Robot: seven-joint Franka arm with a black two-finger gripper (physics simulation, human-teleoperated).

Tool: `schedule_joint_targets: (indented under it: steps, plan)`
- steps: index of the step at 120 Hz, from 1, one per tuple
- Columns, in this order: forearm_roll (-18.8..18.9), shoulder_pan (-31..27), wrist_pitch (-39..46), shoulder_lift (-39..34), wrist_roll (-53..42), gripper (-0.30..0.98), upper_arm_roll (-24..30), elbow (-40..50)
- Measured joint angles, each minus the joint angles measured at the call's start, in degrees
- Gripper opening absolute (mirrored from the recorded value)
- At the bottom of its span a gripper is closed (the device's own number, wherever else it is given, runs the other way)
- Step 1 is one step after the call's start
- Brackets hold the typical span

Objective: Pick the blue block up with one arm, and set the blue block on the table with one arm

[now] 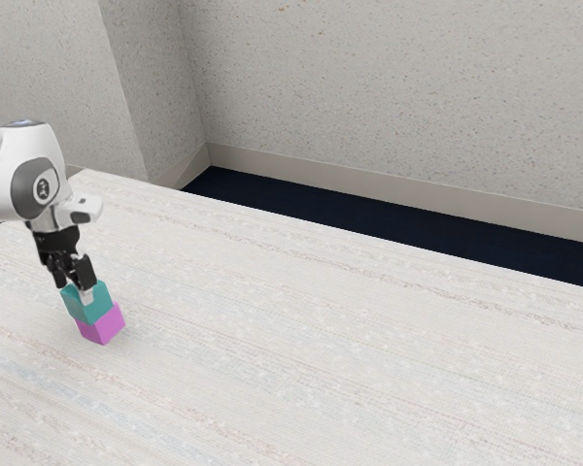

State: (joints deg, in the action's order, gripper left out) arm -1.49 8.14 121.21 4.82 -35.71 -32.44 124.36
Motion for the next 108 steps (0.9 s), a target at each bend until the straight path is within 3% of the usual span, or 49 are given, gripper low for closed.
schedule_joint_targets:
  steps: [55, 108]
  plan:
    - [-5.69, -0.26, 6.41, 3.62, 0.58, 0.69, -0.03, 0.74]
    - [-6.52, -0.19, 7.79, 4.09, 2.09, 0.67, -0.06, 0.88]
